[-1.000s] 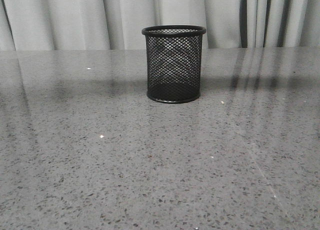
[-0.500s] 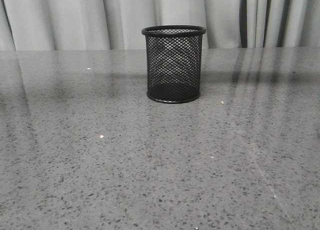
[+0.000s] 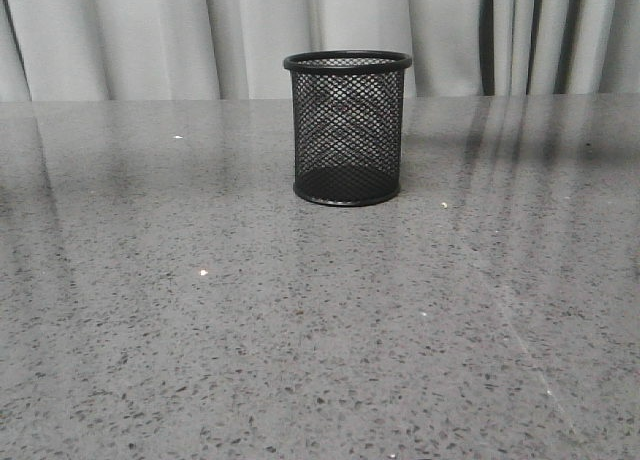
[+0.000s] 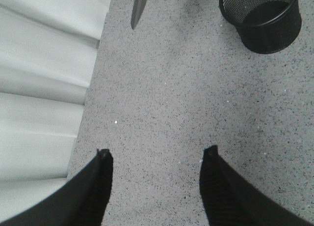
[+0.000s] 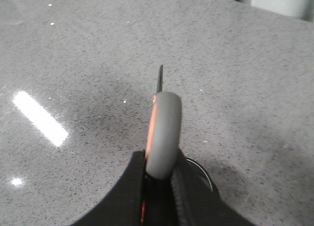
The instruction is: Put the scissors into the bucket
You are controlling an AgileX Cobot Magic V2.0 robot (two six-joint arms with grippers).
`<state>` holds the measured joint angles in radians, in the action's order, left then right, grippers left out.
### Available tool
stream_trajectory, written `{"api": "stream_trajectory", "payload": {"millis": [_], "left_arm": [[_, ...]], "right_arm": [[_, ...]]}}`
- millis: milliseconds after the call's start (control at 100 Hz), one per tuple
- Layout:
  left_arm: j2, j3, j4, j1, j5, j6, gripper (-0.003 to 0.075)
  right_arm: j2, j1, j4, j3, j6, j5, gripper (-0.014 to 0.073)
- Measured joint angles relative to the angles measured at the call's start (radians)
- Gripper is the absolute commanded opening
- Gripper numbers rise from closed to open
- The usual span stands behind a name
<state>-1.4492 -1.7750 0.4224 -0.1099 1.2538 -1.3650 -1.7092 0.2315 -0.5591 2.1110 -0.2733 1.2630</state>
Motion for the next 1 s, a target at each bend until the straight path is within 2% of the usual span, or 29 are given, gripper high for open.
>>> {"api": "stream_trajectory", "payload": {"millis": [280, 680, 1000], "left_arm": [[0.000, 0.000, 0.006, 0.000, -0.006, 0.000, 0.0377], [0.000, 0.000, 0.013, 0.000, -0.039, 0.000, 0.0377], [0.000, 0.000, 0.019, 0.000, -0.043, 0.000, 0.0377]], "right_arm": [[0.126, -0.001, 0.114, -0.030, 0.046, 0.005, -0.0073], [0.325, -0.001, 0.147, -0.364, 0.049, 0.005, -0.0073], [0.334, 0.035, 0.153, -0.462, 0.049, 0.005, -0.0073]]}}
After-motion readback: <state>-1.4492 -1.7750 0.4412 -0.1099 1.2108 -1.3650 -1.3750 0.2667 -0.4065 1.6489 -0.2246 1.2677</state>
